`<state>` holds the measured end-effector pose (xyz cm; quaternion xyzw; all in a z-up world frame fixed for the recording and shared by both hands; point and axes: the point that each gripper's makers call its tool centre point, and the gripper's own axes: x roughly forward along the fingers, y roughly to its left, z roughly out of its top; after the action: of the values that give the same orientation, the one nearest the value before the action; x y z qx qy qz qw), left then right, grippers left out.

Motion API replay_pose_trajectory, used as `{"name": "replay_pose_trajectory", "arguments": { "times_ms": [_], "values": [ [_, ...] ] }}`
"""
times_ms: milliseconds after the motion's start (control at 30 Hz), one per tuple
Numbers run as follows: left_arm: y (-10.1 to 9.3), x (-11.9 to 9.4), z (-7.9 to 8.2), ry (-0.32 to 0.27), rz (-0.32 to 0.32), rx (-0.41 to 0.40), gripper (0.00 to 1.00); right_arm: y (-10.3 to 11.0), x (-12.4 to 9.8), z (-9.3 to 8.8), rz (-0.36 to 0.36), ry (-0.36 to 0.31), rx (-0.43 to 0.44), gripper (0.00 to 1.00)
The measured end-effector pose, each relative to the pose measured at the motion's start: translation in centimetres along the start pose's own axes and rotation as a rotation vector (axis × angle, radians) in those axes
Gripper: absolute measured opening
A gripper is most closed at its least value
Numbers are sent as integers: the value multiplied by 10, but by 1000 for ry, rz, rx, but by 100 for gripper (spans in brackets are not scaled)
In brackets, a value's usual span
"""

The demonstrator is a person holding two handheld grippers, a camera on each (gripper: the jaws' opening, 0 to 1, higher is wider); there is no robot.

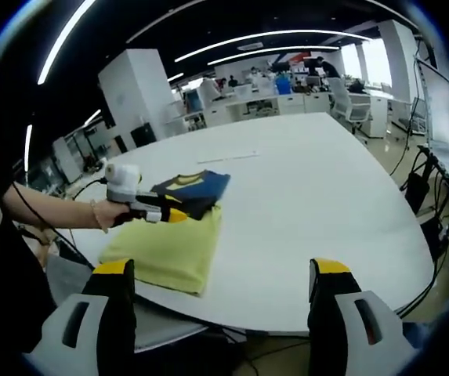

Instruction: Fold the garment on the visible template until the final outline fits inside the template.

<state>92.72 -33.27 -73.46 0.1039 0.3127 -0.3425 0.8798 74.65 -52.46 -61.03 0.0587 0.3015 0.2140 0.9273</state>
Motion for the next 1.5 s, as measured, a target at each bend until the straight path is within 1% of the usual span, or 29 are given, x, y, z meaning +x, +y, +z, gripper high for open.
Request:
{"name": "replay_pose_trajectory", "arguments": {
  "times_ms": [67,200,267,333,433,567,700,833,900,1000,1133,1200,1300,1400,1500],
  "values": [
    [1,8,0,8,11,20,28,-3,0,0,-2,3,3,92],
    [3,18,1,7,22,31,19,-8,0,1,-7,1,10,92],
    [4,23,1,13,24,35,17,-10,0,0,-10,2,14,92],
    [4,26,-1,21,23,51,15,-12,1,-1,-10,7,16,92],
    [7,30,-7,41,42,71,13,-13,2,-5,-6,17,20,92],
    [9,34,-17,74,48,80,10,-14,4,-5,-5,20,24,92],
    [9,38,-22,91,46,87,10,-15,7,-5,-3,21,25,92],
    [8,39,-20,89,51,81,8,-15,7,-6,-1,23,23,92],
    [9,40,-19,88,53,77,5,-15,6,-7,-4,23,29,92],
    [10,42,-17,90,52,48,0,-16,5,-8,-7,23,31,92],
    [10,41,-17,90,49,29,0,-18,4,-8,-10,18,39,92],
    [10,40,-18,89,49,-5,0,-18,3,-8,-11,14,42,92],
    [10,38,-17,88,50,-22,0,-19,4,-7,-12,16,36,92],
    [7,36,-15,79,42,-46,0,-18,4,-7,-10,13,34,92],
    [3,36,-15,80,37,-50,0,-17,5,-7,-5,13,34,92]
  ]
}}
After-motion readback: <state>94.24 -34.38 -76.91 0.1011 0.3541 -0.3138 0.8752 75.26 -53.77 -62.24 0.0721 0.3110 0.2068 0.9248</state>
